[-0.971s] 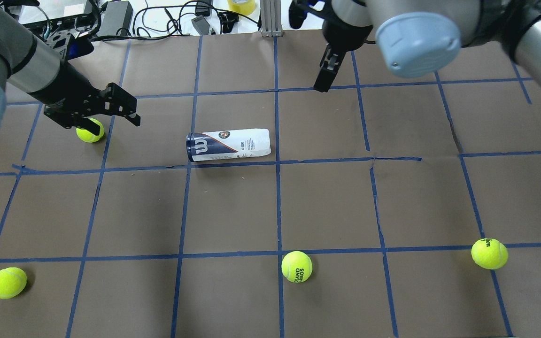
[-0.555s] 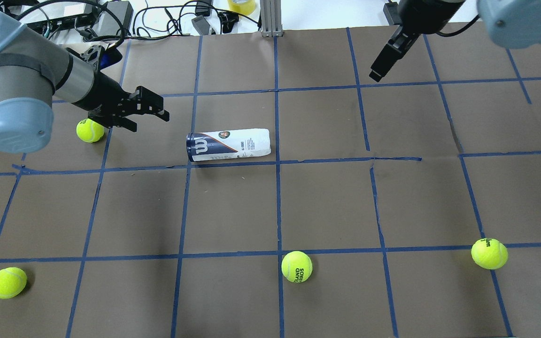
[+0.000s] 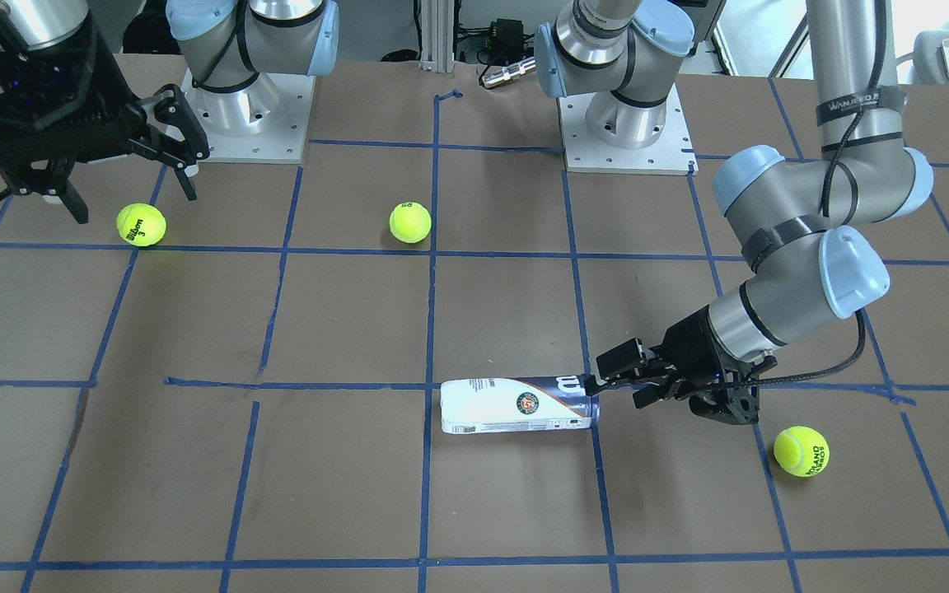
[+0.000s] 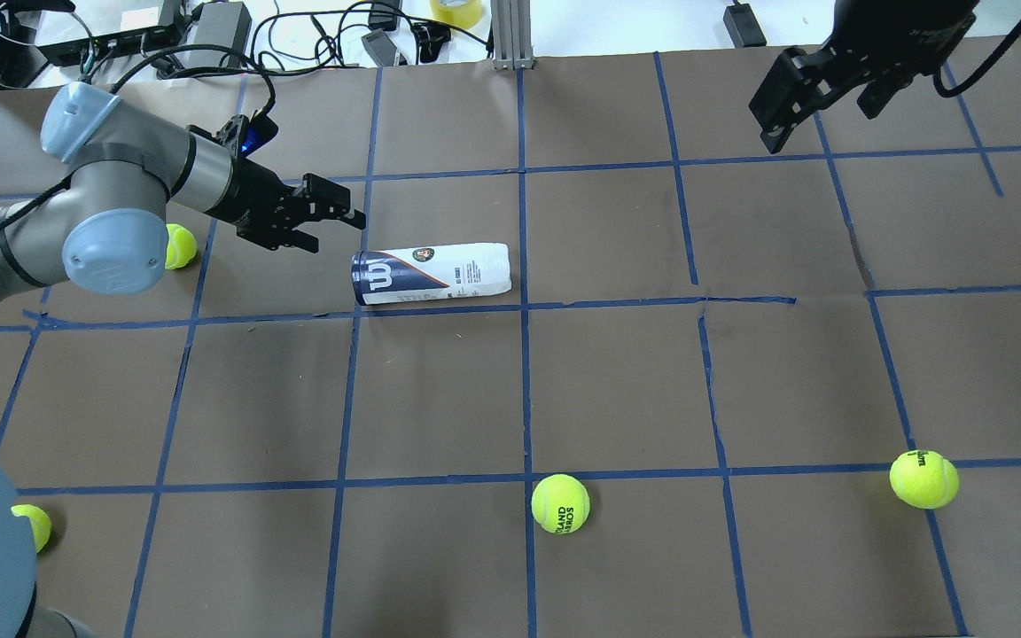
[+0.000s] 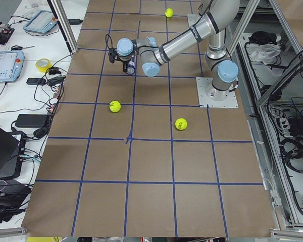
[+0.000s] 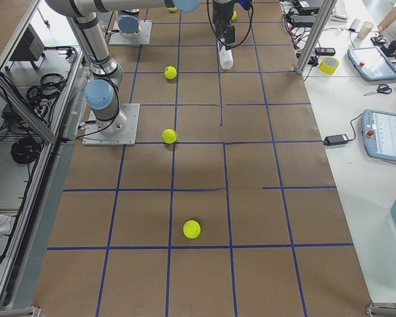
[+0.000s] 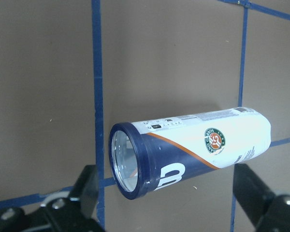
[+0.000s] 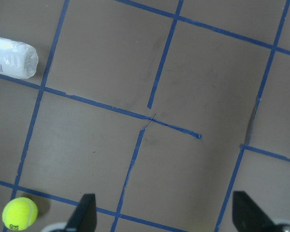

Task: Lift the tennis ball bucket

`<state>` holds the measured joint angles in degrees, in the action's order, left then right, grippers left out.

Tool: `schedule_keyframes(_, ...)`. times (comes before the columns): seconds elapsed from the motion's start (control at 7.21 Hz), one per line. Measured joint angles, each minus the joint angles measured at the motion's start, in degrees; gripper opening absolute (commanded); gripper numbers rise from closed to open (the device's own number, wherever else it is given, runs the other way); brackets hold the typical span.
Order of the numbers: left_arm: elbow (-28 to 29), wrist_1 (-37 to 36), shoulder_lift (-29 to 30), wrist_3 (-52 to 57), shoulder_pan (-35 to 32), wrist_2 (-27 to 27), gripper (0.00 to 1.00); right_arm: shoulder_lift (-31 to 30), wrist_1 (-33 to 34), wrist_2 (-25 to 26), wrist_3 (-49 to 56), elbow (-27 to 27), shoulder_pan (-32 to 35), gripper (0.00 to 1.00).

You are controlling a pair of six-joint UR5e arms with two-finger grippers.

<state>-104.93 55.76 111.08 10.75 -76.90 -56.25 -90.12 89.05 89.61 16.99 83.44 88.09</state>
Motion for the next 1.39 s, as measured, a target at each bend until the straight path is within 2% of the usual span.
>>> schedule_keyframes(0.28, -0.02, -0.59, 2.31, -0.19, -0.37, 2.6, 1.0, -0.39, -1.65, 0.35, -10.55, -0.15, 2.63, 1.0)
schedule_keyframes(0.69, -0.68, -0.6, 3.91, -0.34, -0.92, 3.68, 1.0, 0.16, -1.76, 2.26, -12.6, 0.15, 3.31, 1.0)
schedule_keyframes(0.83, -1.02, -0.58, 4.1, -0.45, -1.27, 3.74, 0.79, 0.18, -1.74, 2.73, -12.52, 0.22, 3.3, 1.0)
schedule_keyframes(0.97, -1.14, -0.57, 4.16, -0.61, -1.92, 3.75, 0.7, 0.21, -1.71, 2.87, -12.46, 0.3, 3.27, 1.0)
schedule_keyframes(1.11, -1.14, -0.46, 4.2, -0.84, -2.41, 3.72, 0.38, 0.21, -1.67, 2.91, -12.43, 0.36, 3.24, 1.0)
schedule_keyframes(1.25, -1.1, -0.19, 4.2, -1.49, -2.62, 3.68, 0.0, 0.21, -1.67, 2.93, -12.42, 0.38, 3.24, 1.0)
schedule_keyframes(1.39, -0.98, 0.01, 4.16, -2.73, -2.69, 3.64, 0.0, 0.21, -1.68, 2.93, -12.42, 0.4, 3.21, 1.0)
